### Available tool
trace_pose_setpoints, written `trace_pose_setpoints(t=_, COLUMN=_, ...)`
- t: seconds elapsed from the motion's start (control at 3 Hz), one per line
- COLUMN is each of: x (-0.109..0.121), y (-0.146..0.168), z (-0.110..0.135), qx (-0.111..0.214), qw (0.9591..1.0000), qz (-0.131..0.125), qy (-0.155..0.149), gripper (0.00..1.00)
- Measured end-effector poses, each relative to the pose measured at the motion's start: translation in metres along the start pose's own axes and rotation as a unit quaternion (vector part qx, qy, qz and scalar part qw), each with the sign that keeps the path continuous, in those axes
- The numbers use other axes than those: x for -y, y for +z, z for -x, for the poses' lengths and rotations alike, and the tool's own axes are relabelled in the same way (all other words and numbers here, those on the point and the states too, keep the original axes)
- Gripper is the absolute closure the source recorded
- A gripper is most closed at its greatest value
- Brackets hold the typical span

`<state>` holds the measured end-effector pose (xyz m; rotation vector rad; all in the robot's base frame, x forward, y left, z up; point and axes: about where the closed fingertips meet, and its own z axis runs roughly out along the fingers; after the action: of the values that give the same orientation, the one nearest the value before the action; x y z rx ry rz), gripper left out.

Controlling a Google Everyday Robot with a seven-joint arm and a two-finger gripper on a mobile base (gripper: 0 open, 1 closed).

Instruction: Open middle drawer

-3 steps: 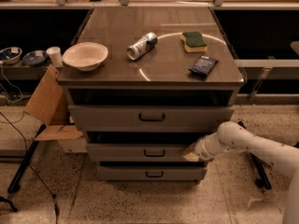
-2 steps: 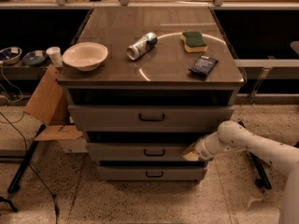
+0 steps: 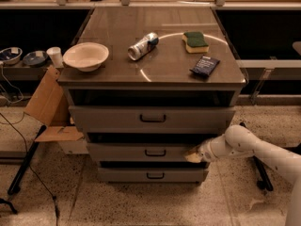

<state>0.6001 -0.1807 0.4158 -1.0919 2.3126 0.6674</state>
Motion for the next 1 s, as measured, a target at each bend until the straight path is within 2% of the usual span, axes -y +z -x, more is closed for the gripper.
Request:
trace_pose_setpoints(t=0.67, x=-0.0006, y=-0.0042, z=-0.0076, qx=0.027, qw=0.9994, qz=0.003, qy=0.024, gripper=1.0)
trace_pose_setpoints(t=1.0, x=-0.0047, y=-0.0075, z=-0.0097, qx=0.03, qw=0.9994, qz=0.001, qy=0.018, gripper=1.0)
